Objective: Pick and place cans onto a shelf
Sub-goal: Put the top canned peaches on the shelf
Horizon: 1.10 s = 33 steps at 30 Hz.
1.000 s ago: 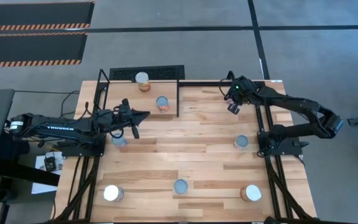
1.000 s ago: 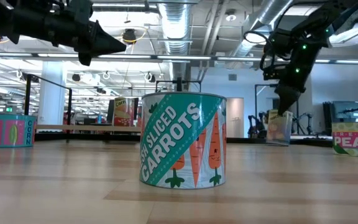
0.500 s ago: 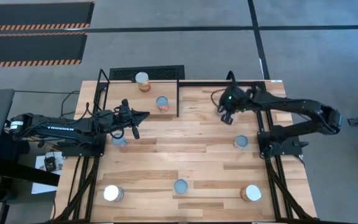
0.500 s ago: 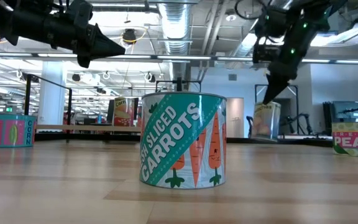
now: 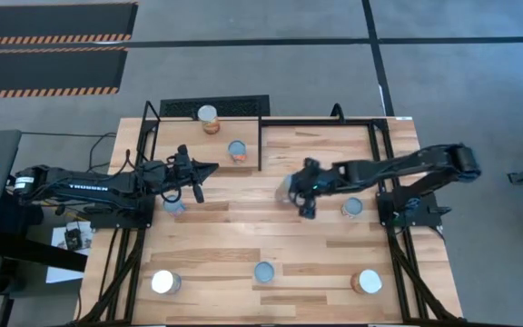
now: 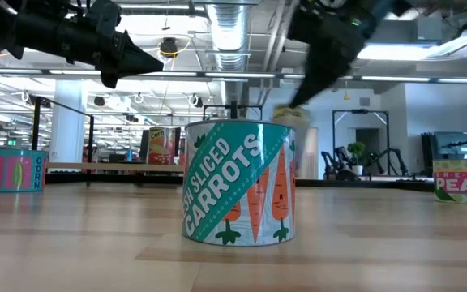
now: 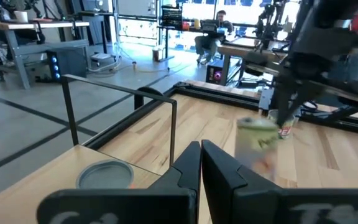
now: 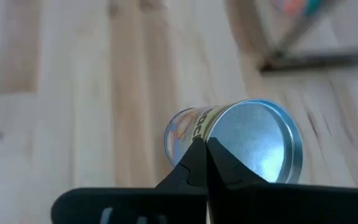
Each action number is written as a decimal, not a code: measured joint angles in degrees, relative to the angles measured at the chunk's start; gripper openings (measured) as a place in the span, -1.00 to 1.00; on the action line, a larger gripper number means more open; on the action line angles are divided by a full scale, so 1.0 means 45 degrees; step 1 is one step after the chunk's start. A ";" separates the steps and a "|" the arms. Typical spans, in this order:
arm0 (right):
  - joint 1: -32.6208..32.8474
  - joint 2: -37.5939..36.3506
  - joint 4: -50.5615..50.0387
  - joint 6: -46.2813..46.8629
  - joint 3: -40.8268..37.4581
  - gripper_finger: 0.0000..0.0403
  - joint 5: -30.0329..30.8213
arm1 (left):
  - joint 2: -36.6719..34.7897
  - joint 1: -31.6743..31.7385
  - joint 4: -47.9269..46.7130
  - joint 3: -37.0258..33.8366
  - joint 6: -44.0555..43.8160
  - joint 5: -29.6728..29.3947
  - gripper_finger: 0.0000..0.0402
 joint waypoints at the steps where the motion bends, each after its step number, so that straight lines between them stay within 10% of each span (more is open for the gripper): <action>1: 0.0138 0.0425 0.0100 -0.0168 0.0437 -0.98 0.0001 | 0.0000 0.0000 0.0007 0.0000 0.0000 0.0000 -0.99; 18: 0.0212 0.7256 -0.1110 -0.3528 0.7720 -0.98 -0.0665 | 0.0000 0.0000 -0.0060 0.0000 0.0194 0.0000 -0.99; 33: 0.0259 0.7730 -0.1027 -0.3865 0.8281 -0.62 -0.0675 | -0.0005 0.0000 -0.0347 0.0000 0.0196 0.0005 -0.99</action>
